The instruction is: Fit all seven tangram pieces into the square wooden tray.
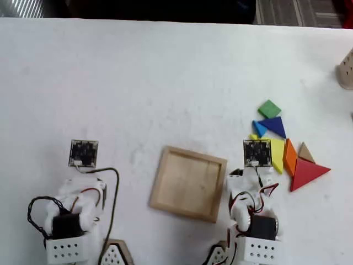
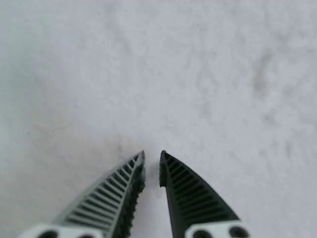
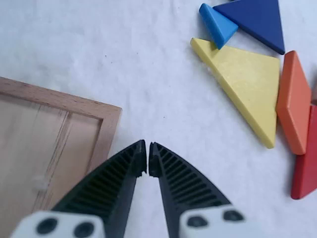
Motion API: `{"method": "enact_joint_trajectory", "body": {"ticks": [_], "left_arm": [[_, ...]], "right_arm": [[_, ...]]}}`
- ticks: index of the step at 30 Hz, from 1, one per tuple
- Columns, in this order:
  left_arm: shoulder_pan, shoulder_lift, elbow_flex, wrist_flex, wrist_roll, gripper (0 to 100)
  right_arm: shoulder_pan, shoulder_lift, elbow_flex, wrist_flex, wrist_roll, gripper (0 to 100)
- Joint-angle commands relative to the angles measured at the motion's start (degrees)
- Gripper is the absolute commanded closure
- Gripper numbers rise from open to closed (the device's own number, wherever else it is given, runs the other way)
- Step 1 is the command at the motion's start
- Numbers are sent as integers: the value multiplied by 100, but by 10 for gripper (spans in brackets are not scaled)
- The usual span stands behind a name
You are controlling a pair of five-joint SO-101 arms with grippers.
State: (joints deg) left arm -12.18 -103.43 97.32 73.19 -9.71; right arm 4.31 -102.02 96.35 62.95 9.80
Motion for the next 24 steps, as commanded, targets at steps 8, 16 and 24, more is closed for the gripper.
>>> {"method": "enact_joint_trajectory", "body": {"ticks": [8, 16, 24], "left_arm": [[-48, -75, -35, 35, -18, 931], [-48, -75, -35, 35, -18, 931], [268, -75, -44, -18, -18, 929]], "right_arm": [[57, -22, 53, 13, -18, 981], [13, -22, 53, 13, -18, 981], [-198, -66, 53, 884, -9, 981]]}}
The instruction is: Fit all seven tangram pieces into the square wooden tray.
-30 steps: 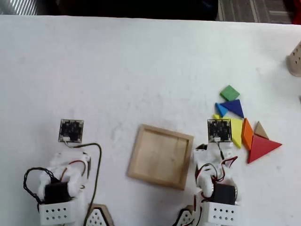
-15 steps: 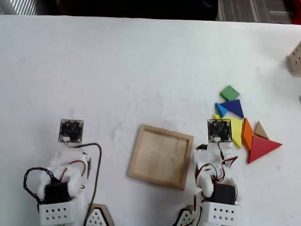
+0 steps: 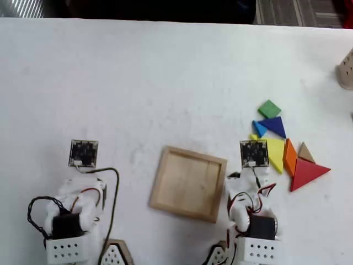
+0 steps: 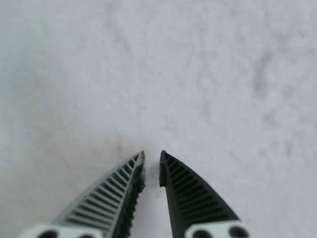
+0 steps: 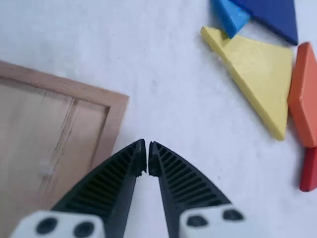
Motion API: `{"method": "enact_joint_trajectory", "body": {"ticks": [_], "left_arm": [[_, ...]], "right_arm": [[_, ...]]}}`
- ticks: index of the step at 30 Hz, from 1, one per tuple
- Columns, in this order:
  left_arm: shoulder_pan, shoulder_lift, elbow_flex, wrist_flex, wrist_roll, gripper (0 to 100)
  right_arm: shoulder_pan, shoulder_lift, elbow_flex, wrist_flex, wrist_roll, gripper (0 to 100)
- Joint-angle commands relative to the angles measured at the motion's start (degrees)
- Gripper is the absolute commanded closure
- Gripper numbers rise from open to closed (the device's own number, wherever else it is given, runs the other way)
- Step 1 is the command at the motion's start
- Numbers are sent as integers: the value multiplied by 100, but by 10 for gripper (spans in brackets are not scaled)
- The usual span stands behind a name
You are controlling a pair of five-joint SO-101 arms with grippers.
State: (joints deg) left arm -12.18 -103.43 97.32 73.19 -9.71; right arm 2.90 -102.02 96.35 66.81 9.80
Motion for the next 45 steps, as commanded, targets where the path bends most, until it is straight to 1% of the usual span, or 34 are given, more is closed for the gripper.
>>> {"method": "enact_joint_trajectory", "body": {"ticks": [1, 5, 8, 11, 13, 16, 17, 18, 20, 21, 23, 25, 28, 31, 37, 42, 45], "left_arm": [[462, -75, -62, -18, -18, 928], [892, -75, -448, -158, -18, 928], [1077, -75, -633, -466, -44, 928], [1508, -75, -668, -888, -53, 928], [1824, -75, -677, -1108, -44, 928], [2334, -75, -747, -1301, 18, 928], [2457, -75, -862, -1310, 141, 928], [2554, -66, -1011, -1310, 343, 928], [2738, -57, -1371, -1292, 615, 928], [2835, -31, -1556, -1204, 642, 928], [3073, 224, -1908, -1090, 677, 927], [3187, 787, -2215, -1125, 721, 909], [3196, 2114, -2760, -1363, 1116, 824], [3204, 3626, -3473, -1477, 1310, 749], [3292, 6229, -4510, -1538, 1618, 740], [3609, 7987, -4598, -2356, 1582, 740], [3688, 8778, -4659, -2813, 1574, 740]], "right_arm": [[-57, -75, 53, 576, -9, 981], [-13, -127, 53, 523, -9, 981], [-4, -127, 53, 497, -9, 981], [22, -136, 35, 497, -9, 981], [268, -136, -132, 497, -9, 981], [857, -136, -264, 497, 9, 981], [954, -136, -264, 462, 141, 981], [989, -136, -237, 400, 457, 981], [1007, -136, -229, 374, 1310, 981], [1007, -136, -229, 382, 1644, 981], [1007, -136, -229, 426, 1705, 981], [1007, -136, -229, 426, 1521, 981], [1007, -136, -229, 426, 1451, 981], [1015, -136, -229, 426, 1451, 981], [1182, -136, -229, 426, 1442, 981], [1182, -136, -220, 426, 1451, 981], [1182, -136, -220, 426, 1451, 981]]}}
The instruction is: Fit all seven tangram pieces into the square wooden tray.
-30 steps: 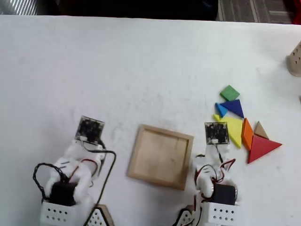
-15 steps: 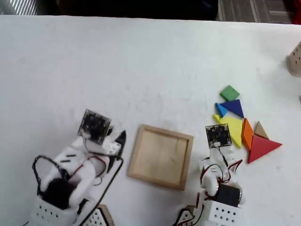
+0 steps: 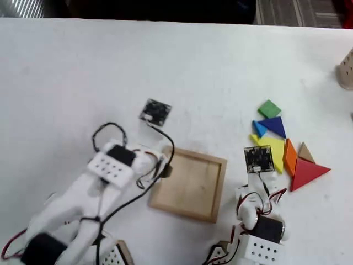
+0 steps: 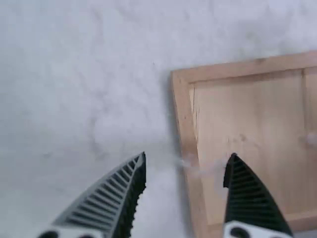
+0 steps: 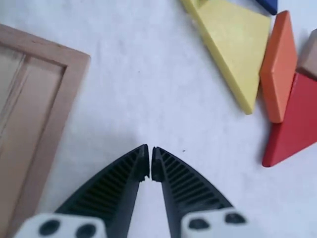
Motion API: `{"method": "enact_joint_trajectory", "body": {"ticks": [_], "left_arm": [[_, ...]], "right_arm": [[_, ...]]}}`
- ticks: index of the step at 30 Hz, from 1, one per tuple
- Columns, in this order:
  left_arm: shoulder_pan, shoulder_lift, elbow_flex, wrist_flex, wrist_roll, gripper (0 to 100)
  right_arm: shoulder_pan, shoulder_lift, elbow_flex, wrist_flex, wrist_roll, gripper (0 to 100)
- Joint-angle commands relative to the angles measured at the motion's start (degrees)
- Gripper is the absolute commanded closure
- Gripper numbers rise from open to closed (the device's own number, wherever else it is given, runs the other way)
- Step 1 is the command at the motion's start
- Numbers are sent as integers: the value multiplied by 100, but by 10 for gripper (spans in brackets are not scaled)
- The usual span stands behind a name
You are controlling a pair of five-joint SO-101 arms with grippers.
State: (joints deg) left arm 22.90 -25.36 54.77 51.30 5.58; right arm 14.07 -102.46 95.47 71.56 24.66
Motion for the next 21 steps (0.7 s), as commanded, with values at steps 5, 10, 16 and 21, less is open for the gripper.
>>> {"method": "enact_joint_trajectory", "body": {"ticks": [5, 10, 16, 21], "left_arm": [[-4, 1982, -993, -712, 79, 740], [-145, 2747, -1644, -554, 53, 797], [-145, 3196, -2145, -229, 44, 941], [-163, 3248, -2224, -220, 44, 978]], "right_arm": [[66, -92, -132, -48, -35, 981], [66, -92, -132, -48, -35, 981], [66, -92, -132, -48, -35, 981], [66, -92, -132, -48, -35, 981]]}}
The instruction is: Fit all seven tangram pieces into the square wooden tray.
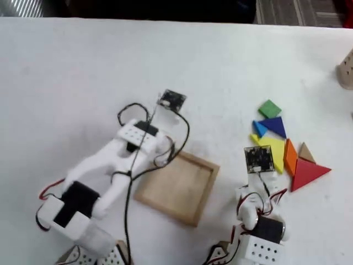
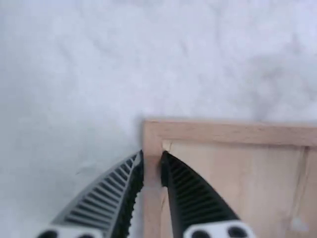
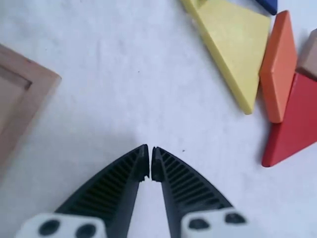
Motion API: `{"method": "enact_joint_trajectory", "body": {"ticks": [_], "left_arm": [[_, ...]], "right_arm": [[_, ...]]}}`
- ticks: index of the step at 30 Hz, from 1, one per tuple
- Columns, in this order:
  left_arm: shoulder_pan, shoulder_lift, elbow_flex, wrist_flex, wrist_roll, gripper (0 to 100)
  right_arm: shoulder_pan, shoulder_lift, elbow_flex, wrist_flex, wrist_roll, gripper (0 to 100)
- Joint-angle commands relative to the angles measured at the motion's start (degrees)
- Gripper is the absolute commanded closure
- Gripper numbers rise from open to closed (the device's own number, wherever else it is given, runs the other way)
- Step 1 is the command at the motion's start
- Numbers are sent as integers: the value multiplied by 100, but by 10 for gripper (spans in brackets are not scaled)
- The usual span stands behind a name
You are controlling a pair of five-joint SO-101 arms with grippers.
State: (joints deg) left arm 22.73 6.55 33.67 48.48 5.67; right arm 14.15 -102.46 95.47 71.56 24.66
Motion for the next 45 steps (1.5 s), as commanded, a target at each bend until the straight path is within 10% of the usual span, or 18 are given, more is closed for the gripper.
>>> {"method": "enact_joint_trajectory", "body": {"ticks": [1, 25, 45], "left_arm": [[-189, 48, -114, 62, 35, 975], [-1868, 92, -1046, -1187, 79, 976], [-2220, -681, -1055, 158, 484, 744]], "right_arm": [[57, -92, -132, -48, -35, 981], [66, -92, -70, -48, -35, 981], [66, -92, -70, -48, -35, 981]]}}
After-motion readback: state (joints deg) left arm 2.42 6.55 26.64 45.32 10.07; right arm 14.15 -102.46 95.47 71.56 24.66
